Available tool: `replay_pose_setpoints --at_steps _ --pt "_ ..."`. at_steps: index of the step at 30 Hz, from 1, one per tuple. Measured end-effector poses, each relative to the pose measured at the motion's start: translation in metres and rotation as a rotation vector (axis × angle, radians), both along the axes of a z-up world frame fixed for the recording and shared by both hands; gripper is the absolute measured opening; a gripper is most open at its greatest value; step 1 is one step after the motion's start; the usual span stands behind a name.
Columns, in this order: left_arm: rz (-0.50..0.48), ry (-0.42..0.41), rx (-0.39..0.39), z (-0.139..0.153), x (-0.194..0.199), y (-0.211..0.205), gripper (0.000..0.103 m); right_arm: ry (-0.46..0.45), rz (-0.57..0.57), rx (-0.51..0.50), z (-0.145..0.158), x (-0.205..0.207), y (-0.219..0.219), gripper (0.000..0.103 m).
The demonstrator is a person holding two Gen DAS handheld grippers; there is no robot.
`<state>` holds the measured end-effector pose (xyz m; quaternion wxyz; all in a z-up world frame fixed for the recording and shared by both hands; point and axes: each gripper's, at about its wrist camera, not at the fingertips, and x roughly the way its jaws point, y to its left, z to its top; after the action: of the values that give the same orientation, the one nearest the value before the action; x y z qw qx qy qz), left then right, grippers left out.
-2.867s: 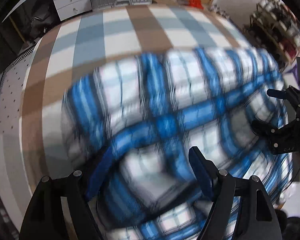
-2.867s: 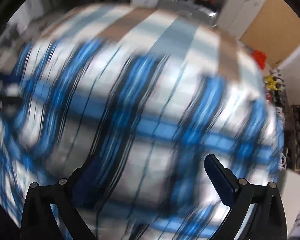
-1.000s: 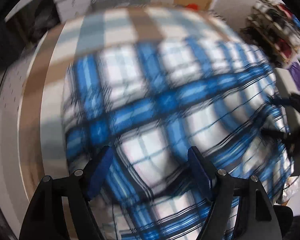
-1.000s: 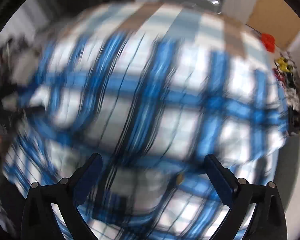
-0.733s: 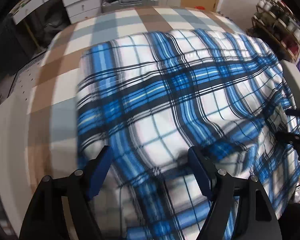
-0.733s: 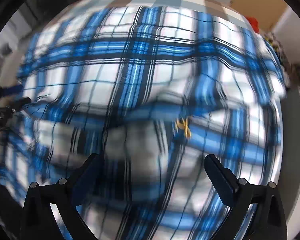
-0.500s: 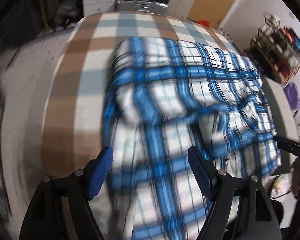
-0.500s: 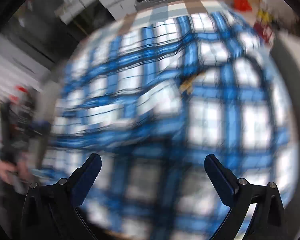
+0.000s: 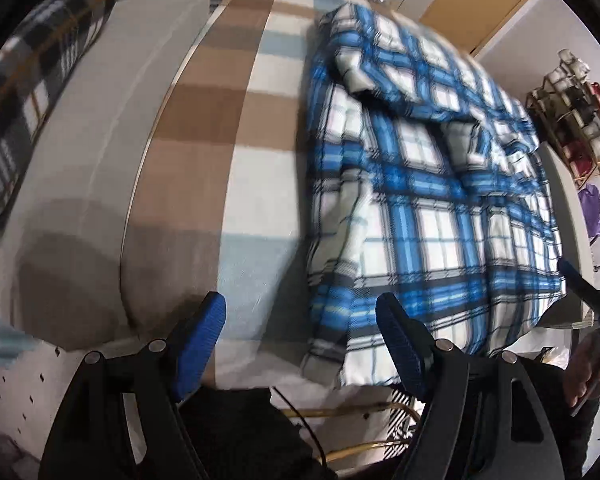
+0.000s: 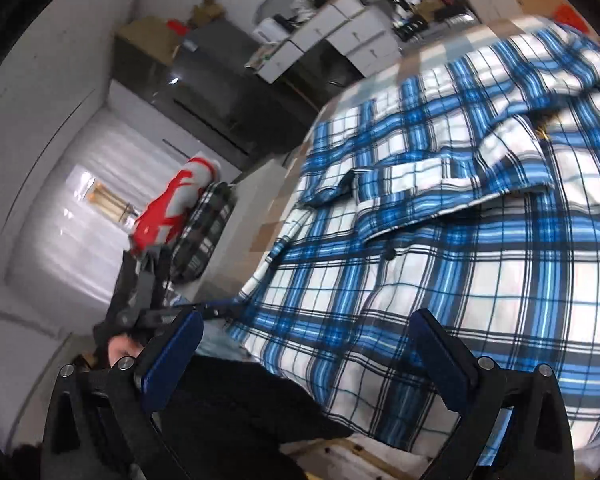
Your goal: Fold large clothes
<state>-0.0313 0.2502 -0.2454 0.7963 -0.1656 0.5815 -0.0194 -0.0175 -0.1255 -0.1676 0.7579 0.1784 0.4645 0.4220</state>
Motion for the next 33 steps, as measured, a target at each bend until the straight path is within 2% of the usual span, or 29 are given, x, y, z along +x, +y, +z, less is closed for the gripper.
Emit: replay_pose_setpoints --at_steps 1,4,5,6,7,8,10,14,16,19,22,24,25,27,31,33 --pt "-0.018 0.006 0.017 -0.002 0.004 -0.005 0.074 -0.022 -0.004 -0.017 0.002 -0.002 0.002 0.103" --pt "-0.067 0.101 0.049 -0.018 0.018 -0.019 0.073 -0.028 -0.007 -0.013 0.008 -0.013 0.000 0.103" --pt "-0.081 0.083 0.066 -0.015 0.020 -0.024 0.065 -0.028 -0.008 -0.009 0.009 -0.017 -0.005 0.103" --pt "-0.097 0.084 0.075 -0.015 0.022 -0.029 0.051 -0.030 -0.009 -0.008 0.010 -0.017 -0.004 0.103" --pt "-0.122 0.109 0.074 -0.017 0.026 -0.035 0.018 -0.033 -0.011 -0.006 0.008 -0.019 -0.010 0.103" --pt "-0.126 0.111 0.066 -0.016 0.028 -0.037 0.000 -0.036 -0.015 -0.004 0.009 -0.020 -0.012 0.103" --pt "-0.127 0.103 -0.038 -0.015 0.031 -0.039 0.000 -0.038 -0.027 0.003 0.011 -0.022 -0.021 0.103" --pt "-0.056 0.013 -0.357 0.002 0.040 -0.031 0.000 -0.015 -0.056 0.037 0.008 -0.018 -0.029 0.103" --pt "-0.045 -0.031 -0.460 0.016 0.043 -0.032 0.000 0.020 -0.046 0.073 0.005 -0.016 -0.031 0.103" --pt "-0.041 -0.096 -0.537 0.040 0.045 -0.040 0.000 0.109 0.022 0.161 -0.003 -0.017 -0.024 0.103" --pt "-0.040 -0.142 -0.585 0.057 0.048 -0.047 0.000 0.235 0.084 0.313 -0.016 -0.028 -0.014 0.103" --pt "-0.029 -0.170 -0.600 0.064 0.048 -0.043 0.000 0.353 0.117 0.452 -0.030 -0.041 -0.003 0.103" --pt "-0.009 -0.187 -0.618 0.067 0.051 -0.043 0.000 0.443 0.149 0.546 -0.043 -0.053 0.010 0.103" --pt "0.009 -0.205 -0.659 0.069 0.049 -0.032 0.000 0.537 0.176 0.638 -0.060 -0.070 0.033 0.103" --pt "0.003 -0.220 -0.726 0.065 0.056 -0.036 0.000 0.641 0.088 0.726 -0.089 -0.074 0.075 0.103" --pt "-0.003 -0.225 -0.739 0.065 0.049 -0.030 0.000 0.658 0.006 0.777 -0.097 -0.066 0.083 0.103"
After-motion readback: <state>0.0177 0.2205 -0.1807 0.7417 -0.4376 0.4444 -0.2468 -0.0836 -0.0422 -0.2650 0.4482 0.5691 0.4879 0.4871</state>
